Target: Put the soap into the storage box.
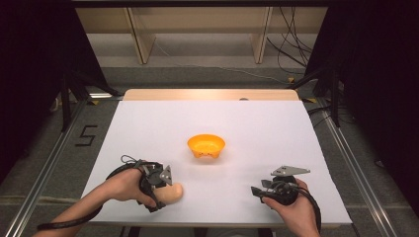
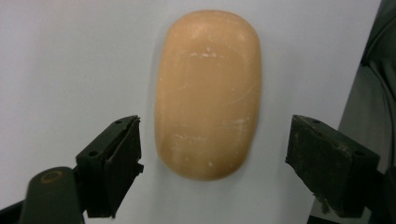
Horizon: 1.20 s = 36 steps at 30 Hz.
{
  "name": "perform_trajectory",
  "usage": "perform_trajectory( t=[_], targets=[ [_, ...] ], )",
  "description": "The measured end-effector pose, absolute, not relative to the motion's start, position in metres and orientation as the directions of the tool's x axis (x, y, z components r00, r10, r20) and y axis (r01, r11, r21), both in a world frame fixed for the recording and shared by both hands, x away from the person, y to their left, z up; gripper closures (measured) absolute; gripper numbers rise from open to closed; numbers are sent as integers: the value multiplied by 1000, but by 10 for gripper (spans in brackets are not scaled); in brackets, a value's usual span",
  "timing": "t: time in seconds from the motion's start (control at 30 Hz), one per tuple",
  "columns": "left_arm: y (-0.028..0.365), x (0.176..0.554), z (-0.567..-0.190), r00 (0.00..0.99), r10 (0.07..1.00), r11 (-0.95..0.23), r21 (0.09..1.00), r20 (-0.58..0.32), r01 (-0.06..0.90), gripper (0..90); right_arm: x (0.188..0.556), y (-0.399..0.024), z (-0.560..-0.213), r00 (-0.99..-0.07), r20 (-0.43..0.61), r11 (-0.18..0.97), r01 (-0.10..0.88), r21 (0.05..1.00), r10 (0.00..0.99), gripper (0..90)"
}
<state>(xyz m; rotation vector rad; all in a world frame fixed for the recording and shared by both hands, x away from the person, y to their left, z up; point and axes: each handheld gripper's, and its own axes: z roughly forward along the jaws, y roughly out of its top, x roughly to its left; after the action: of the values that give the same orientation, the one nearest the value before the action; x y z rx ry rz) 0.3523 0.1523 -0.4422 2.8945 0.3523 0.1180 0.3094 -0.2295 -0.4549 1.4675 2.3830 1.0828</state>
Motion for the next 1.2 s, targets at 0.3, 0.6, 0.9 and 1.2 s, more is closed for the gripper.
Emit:
perform_trajectory(
  t=[0.3,0.6,0.9,1.2],
  targets=[
    [137,362,-450,981,191,-970,162,33,184,168,310,-230,-456,-529,232,280,714,642,816,494],
    [132,365,-461,982,191,-975,115,0,190,191,309,-228,-456,-527,247,272,720,639,814,492],
    [131,371,-465,981,193,-976,95,-19,194,246,309,-227,-457,-517,256,258,723,641,817,489],
    [130,377,-464,976,217,-972,80,-26,219,294,309,-227,-458,-526,245,266,714,648,814,487]
  ],
)
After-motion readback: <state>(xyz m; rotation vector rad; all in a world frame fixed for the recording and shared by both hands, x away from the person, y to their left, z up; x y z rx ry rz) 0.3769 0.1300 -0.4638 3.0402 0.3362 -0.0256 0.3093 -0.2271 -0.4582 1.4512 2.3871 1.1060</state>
